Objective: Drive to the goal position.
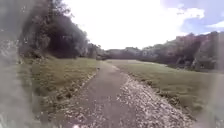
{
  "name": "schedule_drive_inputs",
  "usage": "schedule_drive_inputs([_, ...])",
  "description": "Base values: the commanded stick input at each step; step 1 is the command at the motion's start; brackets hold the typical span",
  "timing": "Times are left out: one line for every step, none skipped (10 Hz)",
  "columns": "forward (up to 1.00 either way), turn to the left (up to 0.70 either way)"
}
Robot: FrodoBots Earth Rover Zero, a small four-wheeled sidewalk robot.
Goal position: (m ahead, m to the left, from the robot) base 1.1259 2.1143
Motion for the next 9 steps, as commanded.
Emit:
schedule_drive_inputs([1.0,0.0])
schedule_drive_inputs([1.0,0.0])
schedule_drive_inputs([1.0,0.0])
schedule_drive_inputs([1.0,0.0])
schedule_drive_inputs([1.0,0.0])
schedule_drive_inputs([1.0,0.0])
schedule_drive_inputs([1.0,0.0])
schedule_drive_inputs([1.0,0.0])
schedule_drive_inputs([1.0,0.0])
